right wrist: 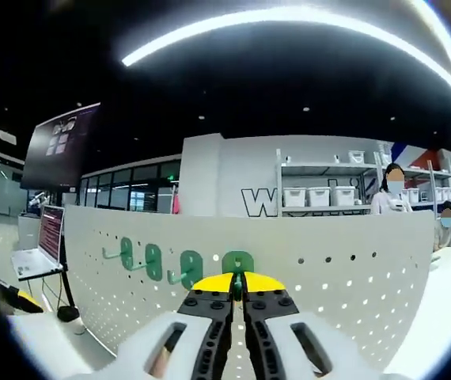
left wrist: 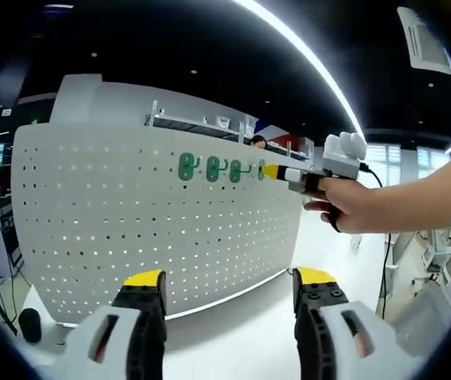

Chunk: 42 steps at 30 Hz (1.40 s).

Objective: Insert the hook assembly into the mounting plate slot until the hook locks in place.

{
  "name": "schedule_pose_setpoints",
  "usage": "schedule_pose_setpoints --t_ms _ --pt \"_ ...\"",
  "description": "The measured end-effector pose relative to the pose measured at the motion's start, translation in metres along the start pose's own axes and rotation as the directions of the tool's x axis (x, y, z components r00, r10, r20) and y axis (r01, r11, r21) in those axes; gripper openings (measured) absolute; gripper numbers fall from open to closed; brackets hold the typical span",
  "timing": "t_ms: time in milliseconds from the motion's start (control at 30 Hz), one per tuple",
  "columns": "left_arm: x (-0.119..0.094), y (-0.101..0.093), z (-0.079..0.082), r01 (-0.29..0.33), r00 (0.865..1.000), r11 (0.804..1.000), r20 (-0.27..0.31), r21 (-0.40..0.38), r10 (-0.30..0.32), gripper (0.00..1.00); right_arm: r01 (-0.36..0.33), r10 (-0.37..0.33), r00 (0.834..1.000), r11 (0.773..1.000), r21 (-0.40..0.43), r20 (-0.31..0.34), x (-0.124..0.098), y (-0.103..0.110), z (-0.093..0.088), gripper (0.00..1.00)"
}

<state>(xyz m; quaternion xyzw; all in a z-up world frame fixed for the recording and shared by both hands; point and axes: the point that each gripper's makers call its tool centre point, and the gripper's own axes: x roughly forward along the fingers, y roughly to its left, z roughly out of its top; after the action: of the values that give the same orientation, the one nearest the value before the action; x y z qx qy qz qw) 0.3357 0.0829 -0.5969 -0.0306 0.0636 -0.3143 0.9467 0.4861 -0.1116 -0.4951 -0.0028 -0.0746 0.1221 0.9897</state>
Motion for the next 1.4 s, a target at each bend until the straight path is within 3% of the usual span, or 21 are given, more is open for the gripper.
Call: schedule_pose_setpoints --t_ms 733,933,1100,1167,1400 --pt "-0.002 0.007 0.001 -0.018 1.0 1.0 -0.005 0.006 0.018 0.66 0.004 -0.004 1.0 1.0 0.004 -0.011 0.012 0.0 -0.008 0.01" --pt "-0.005 0.009 -0.001 -0.025 1.0 1.0 -0.011 -0.002 0.025 0.66 0.049 -0.049 0.999 0.999 0.009 -0.01 0.014 0.001 -0.011 0.02" --pt "-0.006 0.006 -0.003 -0.02 1.0 1.0 -0.016 0.001 0.02 0.65 0.106 -0.107 0.994 0.994 -0.039 -0.031 0.017 0.0 -0.012 0.02" --pt "-0.006 0.006 -0.003 -0.019 1.0 1.0 -0.016 0.002 0.019 0.65 0.132 -0.132 0.99 0.991 -0.007 -0.038 0.017 -0.001 -0.015 0.03" --pt "-0.01 0.011 -0.001 -0.031 1.0 1.0 -0.006 -0.004 0.031 0.65 0.127 -0.126 0.991 0.992 0.001 -0.04 0.016 -0.001 -0.014 0.03"
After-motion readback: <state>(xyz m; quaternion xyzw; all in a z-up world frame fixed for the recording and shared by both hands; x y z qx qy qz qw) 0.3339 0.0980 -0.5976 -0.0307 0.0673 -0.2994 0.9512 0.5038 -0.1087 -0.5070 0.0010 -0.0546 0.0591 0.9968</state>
